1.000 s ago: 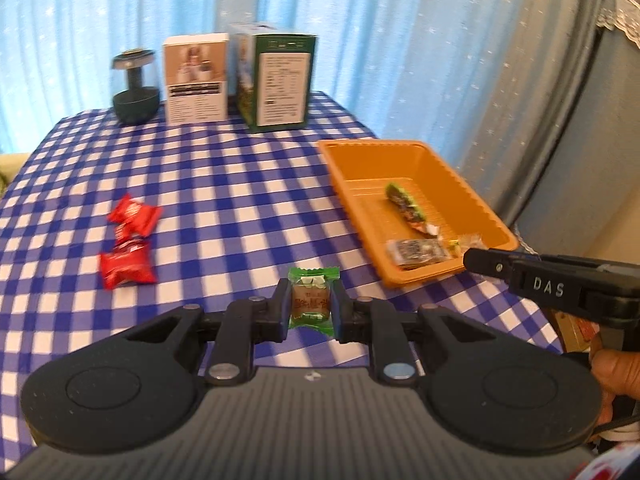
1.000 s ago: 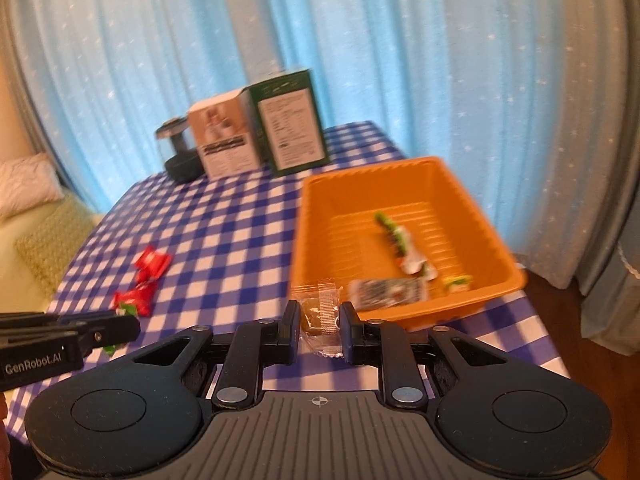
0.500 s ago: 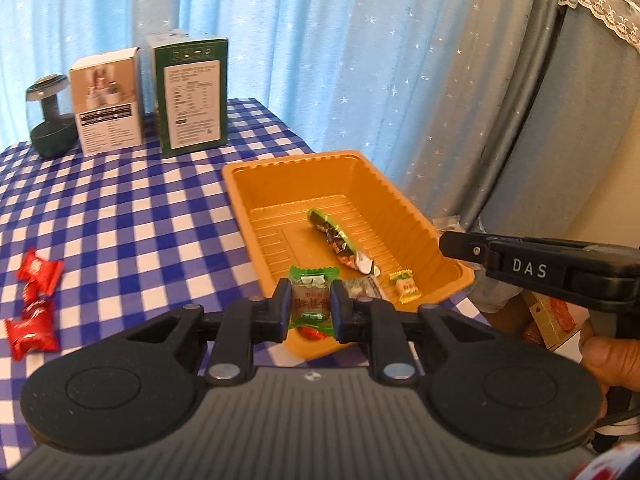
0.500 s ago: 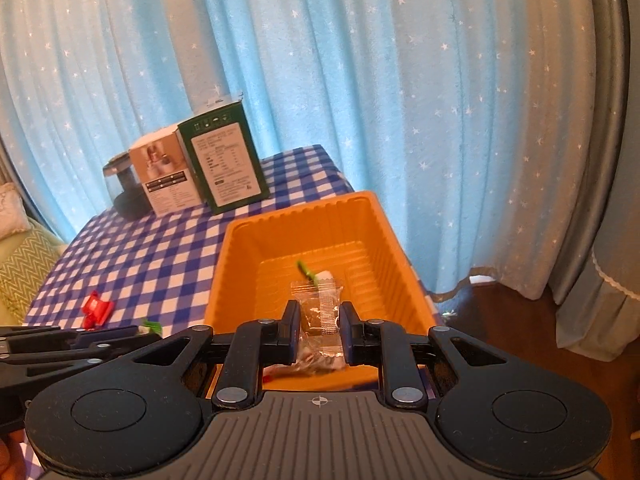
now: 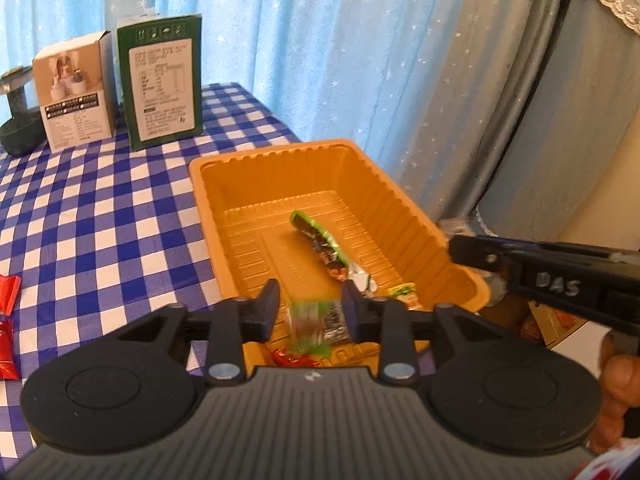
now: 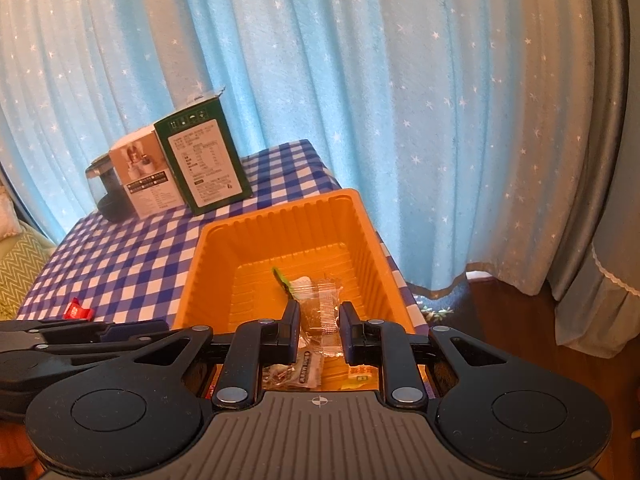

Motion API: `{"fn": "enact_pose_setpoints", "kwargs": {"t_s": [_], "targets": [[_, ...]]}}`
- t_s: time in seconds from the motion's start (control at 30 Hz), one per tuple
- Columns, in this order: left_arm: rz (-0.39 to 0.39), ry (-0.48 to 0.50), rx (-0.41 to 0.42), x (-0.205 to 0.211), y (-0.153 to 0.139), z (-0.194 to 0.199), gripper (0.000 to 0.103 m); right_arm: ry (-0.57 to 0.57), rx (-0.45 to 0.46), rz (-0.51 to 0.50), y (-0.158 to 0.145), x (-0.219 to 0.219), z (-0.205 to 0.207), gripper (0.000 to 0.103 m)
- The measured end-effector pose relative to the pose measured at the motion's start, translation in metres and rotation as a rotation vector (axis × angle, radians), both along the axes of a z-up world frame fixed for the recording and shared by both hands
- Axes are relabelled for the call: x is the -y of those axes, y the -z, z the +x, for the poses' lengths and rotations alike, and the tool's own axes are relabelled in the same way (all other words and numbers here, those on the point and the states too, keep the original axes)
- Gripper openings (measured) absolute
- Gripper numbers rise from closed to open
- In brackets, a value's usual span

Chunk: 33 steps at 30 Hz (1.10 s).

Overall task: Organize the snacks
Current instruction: 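Carry both candies over the orange tray and open both grippers, then withdraw both tools from the tray toward the red candies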

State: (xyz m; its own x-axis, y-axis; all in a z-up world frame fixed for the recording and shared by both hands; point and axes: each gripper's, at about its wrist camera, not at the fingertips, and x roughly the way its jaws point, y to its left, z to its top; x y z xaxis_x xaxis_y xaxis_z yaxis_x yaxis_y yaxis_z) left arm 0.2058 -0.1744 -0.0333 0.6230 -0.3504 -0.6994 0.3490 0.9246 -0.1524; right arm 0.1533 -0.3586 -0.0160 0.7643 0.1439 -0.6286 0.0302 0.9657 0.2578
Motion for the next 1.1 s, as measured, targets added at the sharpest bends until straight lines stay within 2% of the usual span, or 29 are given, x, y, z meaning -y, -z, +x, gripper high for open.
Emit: {"fn": "enact_pose_setpoints", "kwargs": {"t_s": [0.53,0.6,0.67,0.7,0.73,0.77,0.93,1.1], "targets": [[0.005,-0.112,-0.02,-0.055,0.005,-0.04,0.031,-0.02,-0.01,0.07,0.002,-0.004,0.015,0.021],[0.007,-0.119,-0.017,-0.058,0.003,-0.044,0.033,-0.027,0.005,0.138,0.004,0.0,0.018,0.021],[0.01,-0.131,-0.012,-0.064,0.001,-0.048,0.04,-0.005,-0.007,0.189,0.005,0.006,0.022,0.024],[0.01,-0.136,-0.008,-0.066,0.0,-0.05,0.042,0.009,-0.006,0.188,0.003,0.009,0.021,0.029],[0.01,-0.143,-0.004,-0.07,-0.002,-0.053,0.044,0.016,-0.002,0.186,0.002,0.01,0.018,0.035],[0.01,-0.146,-0.001,-0.073,-0.003,-0.055,0.045,0.023,-0.001,0.187,0.001,0.012,0.016,0.036],[0.022,-0.175,0.008,-0.089,-0.01,-0.071,0.046,0.037,-0.019,0.193,-0.005,0.008,-0.004,0.037],[0.022,-0.221,0.003,-0.113,-0.014,-0.09,0.051,0.006,-0.027,0.2,-0.01,-0.017,-0.031,0.038]]}}
